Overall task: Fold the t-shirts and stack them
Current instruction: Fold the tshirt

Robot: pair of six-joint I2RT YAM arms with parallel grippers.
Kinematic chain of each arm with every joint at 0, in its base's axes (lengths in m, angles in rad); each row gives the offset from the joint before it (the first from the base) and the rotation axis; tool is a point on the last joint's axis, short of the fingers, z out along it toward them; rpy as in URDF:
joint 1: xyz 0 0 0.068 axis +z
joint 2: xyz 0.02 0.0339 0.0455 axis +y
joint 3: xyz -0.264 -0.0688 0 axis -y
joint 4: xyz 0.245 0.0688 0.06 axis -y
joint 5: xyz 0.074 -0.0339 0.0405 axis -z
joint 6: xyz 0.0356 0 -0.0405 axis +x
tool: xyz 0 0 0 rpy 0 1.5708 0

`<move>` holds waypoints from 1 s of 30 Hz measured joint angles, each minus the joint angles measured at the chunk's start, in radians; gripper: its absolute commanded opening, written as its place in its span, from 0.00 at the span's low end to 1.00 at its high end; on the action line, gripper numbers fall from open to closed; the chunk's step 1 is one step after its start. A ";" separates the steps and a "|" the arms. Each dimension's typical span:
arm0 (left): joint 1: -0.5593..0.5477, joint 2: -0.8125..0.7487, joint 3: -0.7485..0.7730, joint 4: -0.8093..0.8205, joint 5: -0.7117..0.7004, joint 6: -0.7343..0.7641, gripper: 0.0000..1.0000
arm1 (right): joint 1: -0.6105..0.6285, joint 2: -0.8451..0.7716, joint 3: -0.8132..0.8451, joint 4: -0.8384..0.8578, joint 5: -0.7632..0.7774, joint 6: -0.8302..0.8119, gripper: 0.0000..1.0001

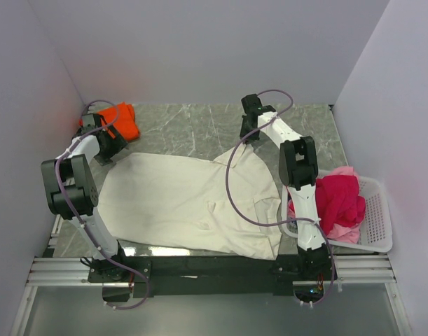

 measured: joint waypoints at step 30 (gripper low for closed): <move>-0.093 0.137 0.099 -0.060 -0.121 0.126 0.66 | -0.005 -0.073 -0.013 -0.024 -0.027 0.022 0.00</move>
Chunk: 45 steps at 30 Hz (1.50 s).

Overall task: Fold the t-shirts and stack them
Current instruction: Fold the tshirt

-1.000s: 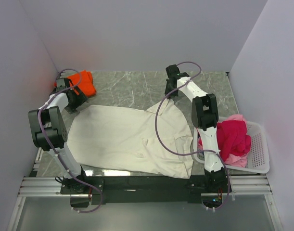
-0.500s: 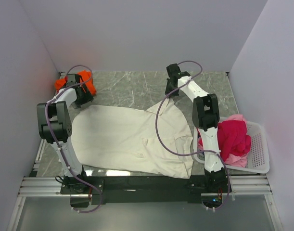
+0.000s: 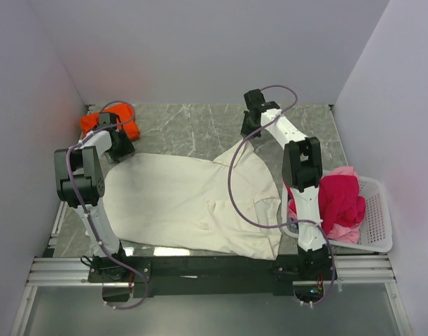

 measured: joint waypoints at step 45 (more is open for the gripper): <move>-0.061 -0.111 -0.029 0.004 -0.085 0.047 0.13 | -0.004 0.000 -0.012 -0.003 -0.017 0.008 0.00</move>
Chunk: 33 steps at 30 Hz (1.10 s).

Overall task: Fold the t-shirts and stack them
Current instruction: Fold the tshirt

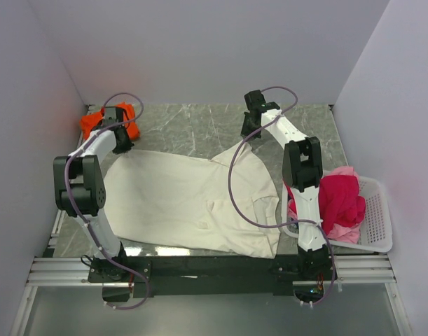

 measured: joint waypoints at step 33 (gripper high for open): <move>0.021 0.108 0.011 -0.015 -0.167 -0.008 0.50 | 0.000 -0.011 -0.078 0.001 0.000 0.000 0.00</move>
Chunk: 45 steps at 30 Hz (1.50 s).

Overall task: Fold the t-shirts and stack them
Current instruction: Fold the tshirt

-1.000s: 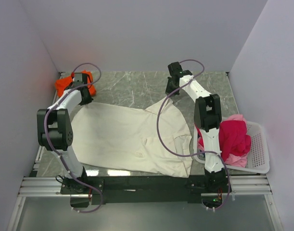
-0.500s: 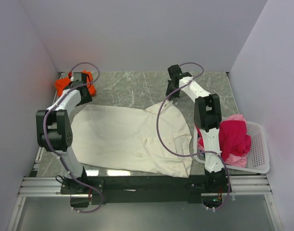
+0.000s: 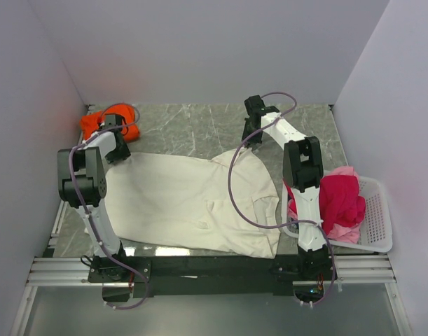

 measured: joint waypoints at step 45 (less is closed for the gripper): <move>0.008 -0.320 -0.182 -0.030 0.299 -0.135 0.51 | 0.000 -0.026 -0.048 0.004 -0.006 -0.001 0.00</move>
